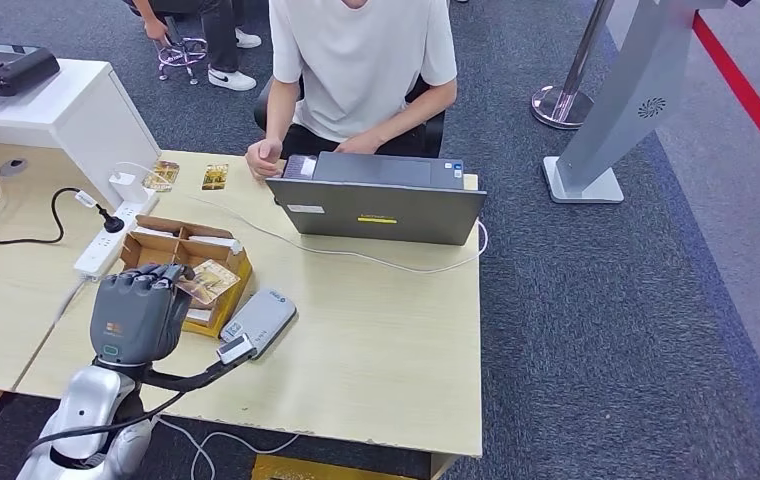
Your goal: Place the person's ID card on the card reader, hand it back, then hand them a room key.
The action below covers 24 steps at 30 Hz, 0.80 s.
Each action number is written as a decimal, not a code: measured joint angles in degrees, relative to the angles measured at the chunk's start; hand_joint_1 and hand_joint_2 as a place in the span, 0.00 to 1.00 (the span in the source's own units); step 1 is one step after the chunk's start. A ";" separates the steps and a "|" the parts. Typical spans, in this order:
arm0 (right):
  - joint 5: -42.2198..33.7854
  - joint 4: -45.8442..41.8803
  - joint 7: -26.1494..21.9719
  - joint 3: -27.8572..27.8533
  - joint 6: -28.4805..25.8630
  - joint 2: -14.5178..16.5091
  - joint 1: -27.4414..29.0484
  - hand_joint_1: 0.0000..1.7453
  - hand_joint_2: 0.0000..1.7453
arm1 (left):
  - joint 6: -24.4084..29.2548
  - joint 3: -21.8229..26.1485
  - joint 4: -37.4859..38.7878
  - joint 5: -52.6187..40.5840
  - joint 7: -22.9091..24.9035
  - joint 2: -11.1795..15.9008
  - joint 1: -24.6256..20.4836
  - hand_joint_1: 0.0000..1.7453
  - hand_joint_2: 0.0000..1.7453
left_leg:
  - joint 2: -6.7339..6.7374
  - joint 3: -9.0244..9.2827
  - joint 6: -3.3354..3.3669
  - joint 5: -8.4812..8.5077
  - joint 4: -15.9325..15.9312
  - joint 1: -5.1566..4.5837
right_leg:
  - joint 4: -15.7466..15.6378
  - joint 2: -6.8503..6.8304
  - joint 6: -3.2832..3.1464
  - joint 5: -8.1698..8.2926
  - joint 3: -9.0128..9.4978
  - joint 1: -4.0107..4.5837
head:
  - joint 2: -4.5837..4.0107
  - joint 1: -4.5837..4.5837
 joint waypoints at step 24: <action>2.65 0.01 2.01 0.34 0.82 0.02 -1.11 0.00 0.00 | -0.50 -0.88 12.69 -4.73 4.40 4.37 -19.53 1.00 1.00 | -0.01 0.01 -0.09 0.26 -0.01 0.01 | 0.18 -0.03 -0.10 0.16 -0.05 0.01 | 0.00 -0.05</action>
